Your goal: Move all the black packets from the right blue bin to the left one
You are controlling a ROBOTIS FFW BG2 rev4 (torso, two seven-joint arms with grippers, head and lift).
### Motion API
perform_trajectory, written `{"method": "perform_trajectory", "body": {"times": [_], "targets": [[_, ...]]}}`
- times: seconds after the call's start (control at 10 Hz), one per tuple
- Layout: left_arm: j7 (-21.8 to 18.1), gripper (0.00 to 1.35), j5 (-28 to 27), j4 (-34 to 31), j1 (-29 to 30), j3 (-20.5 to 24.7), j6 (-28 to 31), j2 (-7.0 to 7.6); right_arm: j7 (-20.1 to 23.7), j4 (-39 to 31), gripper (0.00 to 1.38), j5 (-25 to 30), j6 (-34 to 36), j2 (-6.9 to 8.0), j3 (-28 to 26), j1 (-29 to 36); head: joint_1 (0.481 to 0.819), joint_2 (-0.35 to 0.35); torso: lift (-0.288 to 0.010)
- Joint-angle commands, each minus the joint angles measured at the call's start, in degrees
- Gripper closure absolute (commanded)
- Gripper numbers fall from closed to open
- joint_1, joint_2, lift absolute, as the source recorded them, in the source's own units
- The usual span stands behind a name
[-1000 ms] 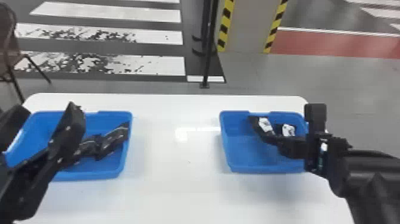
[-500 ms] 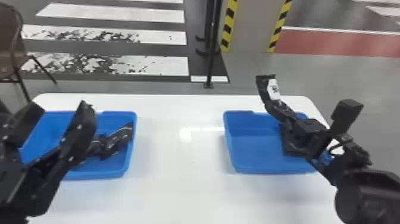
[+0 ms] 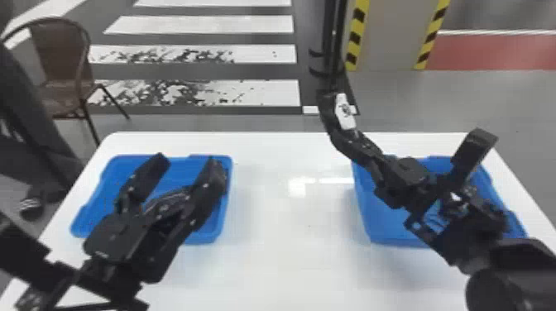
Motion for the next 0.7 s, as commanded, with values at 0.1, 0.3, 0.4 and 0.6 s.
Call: {"method": "perform_trajectory", "body": {"times": [0.1, 0.3, 0.4, 0.6], "targets": [[-2.4, 0.22, 2.0, 0.9, -5.6, -1.8, 11.8, 1.15, -0.3, -0.4, 1.12, -3.6, 0.0, -0.44, 7.7, 0.0, 0.695, 0.098, -0.140], [-2.7, 0.22, 1.5, 1.6, -7.8, -1.8, 16.0, 1.06, -0.4, -0.5, 1.12, -6.0, 0.0, -0.88, 11.3, -0.5, 0.695, 0.120, -0.140], [-2.6, 0.22, 1.0, 2.9, -8.8, -1.6, 15.0, 1.06, -0.5, -0.8, 1.12, -6.9, 0.0, -0.97, 12.9, -0.5, 0.695, 0.136, -0.140], [-2.5, 0.22, 1.1, 5.1, -11.0, -1.2, 14.4, 0.88, -0.8, -0.6, 1.12, -7.9, 0.8, -1.32, 14.9, -0.8, 0.695, 0.170, -0.140]]}}
